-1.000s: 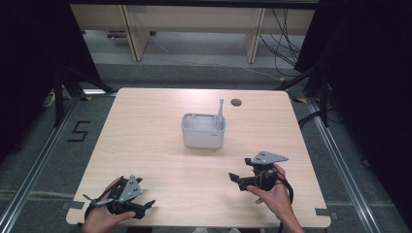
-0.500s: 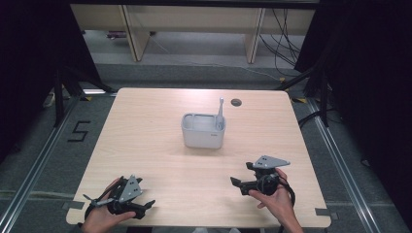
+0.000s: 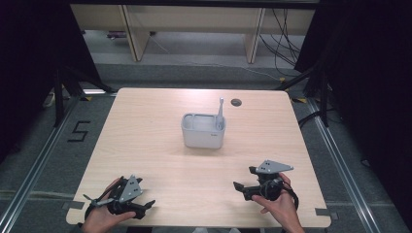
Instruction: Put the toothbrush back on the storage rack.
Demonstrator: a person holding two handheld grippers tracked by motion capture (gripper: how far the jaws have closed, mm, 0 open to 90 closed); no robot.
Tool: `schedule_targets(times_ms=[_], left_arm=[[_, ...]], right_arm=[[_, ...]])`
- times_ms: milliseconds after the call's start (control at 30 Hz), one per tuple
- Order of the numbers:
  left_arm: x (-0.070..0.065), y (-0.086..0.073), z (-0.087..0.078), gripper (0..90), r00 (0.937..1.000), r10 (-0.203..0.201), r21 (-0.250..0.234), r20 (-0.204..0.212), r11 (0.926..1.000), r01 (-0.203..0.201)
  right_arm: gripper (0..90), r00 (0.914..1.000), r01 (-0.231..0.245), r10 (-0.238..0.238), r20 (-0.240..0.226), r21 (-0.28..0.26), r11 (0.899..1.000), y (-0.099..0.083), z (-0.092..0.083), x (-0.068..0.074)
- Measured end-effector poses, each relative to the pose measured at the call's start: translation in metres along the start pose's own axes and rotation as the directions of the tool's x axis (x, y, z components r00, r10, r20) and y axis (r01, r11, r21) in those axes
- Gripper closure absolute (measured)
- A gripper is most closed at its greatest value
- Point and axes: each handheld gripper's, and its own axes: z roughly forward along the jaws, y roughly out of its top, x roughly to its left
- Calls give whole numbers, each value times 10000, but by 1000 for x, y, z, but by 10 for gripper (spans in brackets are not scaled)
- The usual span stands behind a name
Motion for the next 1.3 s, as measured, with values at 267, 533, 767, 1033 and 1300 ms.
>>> schedule_targets(times_ms=[267, 533, 767, 1033, 1300], left_arm=[[0, 0, 1, 156, 9999, 58, -32, -90, 10000, -58], [0, 0, 1, 156, 10000, 1, -75, -56, 10000, -1], [0, 0, 1, 156, 10000, 46, -33, -81, 10000, -46], [0, 0, 1, 156, 9999, 69, -23, -84, 10000, -69], [0, 0, 1, 156, 9999, 68, -29, -107, 10000, -68]], right_arm=[[156, 9993, 370, -371, 46, 182, 9992, -10, -4, 1], [157, 9982, 579, -585, 103, 514, 9970, -19, -9, 4], [157, 9983, 558, -570, 151, 689, 9961, -28, -12, 7], [157, 9993, 354, -367, 114, 998, 9944, -34, -13, 12], [157, 9989, 407, -433, 204, 1134, 9927, -36, -14, 12]])
